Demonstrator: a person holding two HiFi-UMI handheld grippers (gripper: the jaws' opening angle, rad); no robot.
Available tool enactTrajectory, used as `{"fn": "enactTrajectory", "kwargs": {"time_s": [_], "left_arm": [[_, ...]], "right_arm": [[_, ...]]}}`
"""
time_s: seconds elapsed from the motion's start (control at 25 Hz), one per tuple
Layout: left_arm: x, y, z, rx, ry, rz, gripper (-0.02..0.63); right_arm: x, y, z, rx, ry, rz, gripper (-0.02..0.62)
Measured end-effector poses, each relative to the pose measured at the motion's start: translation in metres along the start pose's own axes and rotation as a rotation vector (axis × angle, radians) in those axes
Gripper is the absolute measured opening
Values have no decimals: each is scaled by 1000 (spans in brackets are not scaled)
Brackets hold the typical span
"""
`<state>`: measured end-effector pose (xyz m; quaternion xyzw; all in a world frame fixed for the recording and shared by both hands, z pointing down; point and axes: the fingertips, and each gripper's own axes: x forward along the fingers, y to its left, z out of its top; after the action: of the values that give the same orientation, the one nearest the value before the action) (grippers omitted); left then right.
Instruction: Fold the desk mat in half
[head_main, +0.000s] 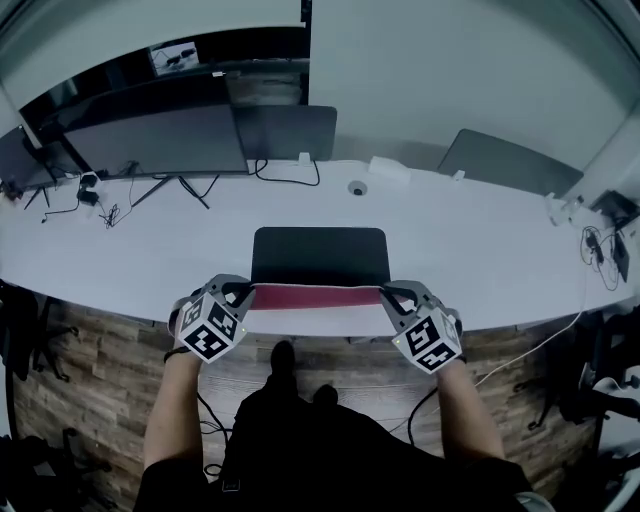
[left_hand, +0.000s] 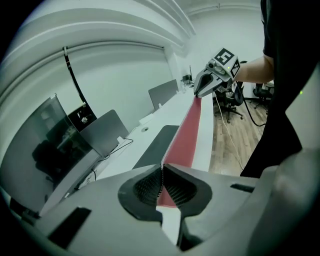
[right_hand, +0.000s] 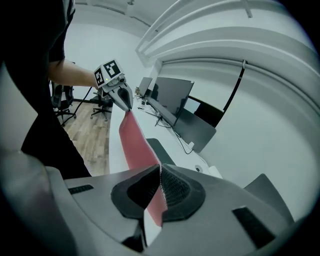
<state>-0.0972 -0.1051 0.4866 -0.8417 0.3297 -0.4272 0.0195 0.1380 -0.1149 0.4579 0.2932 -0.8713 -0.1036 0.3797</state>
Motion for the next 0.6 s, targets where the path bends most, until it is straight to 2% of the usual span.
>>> {"fn": "enactTrajectory", "kwargs": {"time_s": [0.2,0.4,0.6], "left_arm": [[34,28,-8,-34,-37,-110,23],[68,63,-10,-15,-44,-172,23],[93,84,-3,-7,-69,-215,23]], "right_arm": [[44,-30,-7,23,96,-23,15],[84,-57,-11,53,201,-32,15],[104,-75,-21,101,262,-44,15]]}}
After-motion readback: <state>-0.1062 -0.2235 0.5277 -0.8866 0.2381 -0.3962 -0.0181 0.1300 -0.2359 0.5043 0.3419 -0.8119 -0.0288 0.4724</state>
